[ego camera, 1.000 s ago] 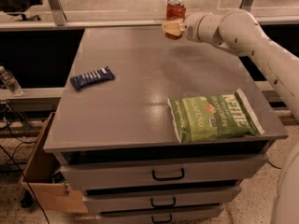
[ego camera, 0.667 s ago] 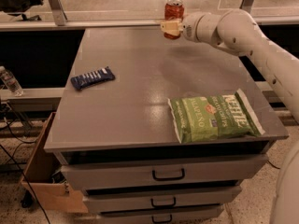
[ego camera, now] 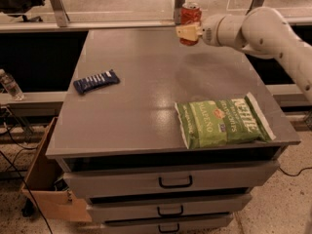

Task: Move coke can near green jalapeno chip bag

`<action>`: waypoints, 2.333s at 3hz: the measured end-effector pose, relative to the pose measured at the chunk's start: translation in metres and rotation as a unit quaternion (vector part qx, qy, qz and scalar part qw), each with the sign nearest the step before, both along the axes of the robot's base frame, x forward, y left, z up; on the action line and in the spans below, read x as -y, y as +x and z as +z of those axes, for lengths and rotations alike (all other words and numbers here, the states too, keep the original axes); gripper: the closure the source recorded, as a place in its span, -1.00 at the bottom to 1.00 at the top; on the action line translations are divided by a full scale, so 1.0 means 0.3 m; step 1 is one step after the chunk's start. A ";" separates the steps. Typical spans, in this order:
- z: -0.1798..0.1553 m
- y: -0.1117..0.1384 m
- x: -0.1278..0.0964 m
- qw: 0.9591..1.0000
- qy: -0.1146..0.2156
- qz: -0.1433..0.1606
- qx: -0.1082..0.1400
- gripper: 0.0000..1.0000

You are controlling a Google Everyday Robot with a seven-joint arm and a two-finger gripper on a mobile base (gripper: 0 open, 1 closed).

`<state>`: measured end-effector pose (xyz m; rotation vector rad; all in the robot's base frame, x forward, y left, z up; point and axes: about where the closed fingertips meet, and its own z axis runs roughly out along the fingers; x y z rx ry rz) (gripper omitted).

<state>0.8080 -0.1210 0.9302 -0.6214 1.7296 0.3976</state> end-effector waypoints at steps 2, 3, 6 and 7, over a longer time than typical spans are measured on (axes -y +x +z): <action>0.129 -0.289 0.152 1.000 0.010 -0.015 -0.002 1.00; 0.094 -0.403 0.218 0.999 0.028 -0.023 -0.016 1.00; -0.071 -0.608 0.293 0.997 0.034 0.023 -0.062 1.00; -0.130 -0.632 0.284 0.995 0.036 0.049 -0.078 0.67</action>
Offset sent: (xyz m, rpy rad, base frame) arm -0.1423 -0.0884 0.0512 0.0592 0.0176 -0.0801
